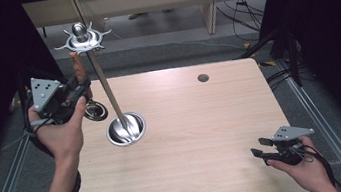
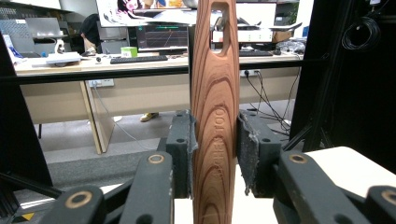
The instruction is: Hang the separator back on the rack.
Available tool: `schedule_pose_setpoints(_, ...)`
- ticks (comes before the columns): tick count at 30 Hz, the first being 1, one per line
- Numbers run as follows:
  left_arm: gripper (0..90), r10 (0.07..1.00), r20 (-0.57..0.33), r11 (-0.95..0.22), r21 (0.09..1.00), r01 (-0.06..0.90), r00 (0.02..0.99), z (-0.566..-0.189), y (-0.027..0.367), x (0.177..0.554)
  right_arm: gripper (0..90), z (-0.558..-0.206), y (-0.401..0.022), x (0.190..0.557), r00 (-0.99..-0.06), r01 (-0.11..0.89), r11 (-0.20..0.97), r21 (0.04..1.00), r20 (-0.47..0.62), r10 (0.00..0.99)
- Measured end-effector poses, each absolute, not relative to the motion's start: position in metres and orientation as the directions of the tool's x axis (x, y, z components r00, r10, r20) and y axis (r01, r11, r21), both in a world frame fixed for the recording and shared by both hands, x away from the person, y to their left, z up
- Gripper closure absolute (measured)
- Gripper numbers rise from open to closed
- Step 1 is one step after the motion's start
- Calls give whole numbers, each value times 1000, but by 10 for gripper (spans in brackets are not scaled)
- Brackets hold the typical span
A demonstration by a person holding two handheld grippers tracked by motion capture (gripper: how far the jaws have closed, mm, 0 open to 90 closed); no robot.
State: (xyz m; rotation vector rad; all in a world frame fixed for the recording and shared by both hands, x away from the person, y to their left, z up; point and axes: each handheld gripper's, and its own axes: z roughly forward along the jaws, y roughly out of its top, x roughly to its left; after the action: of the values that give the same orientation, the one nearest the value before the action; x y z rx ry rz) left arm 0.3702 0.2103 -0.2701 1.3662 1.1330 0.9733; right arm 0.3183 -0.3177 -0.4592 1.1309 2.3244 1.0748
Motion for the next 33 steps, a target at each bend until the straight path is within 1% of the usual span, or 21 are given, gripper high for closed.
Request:
schedule_pose_setpoints(6,671,977,-37,11,992,126,211,-273,208,376,500,-459,-318,318,-626,520,400,755,19,779)
schedule_pose_setpoints(19,661,977,-40,14,992,126,208,-275,207,382,500,-459,-318,318,-628,521,400,754,21,778)
schedule_pose_setpoints(25,617,978,-32,6,992,124,207,-278,211,376,500,-459,-318,318,-627,520,396,757,24,779)
schedule_pose_setpoints(33,581,973,-27,-6,990,144,229,-287,220,362,499,-459,-318,319,-636,511,410,756,12,771)
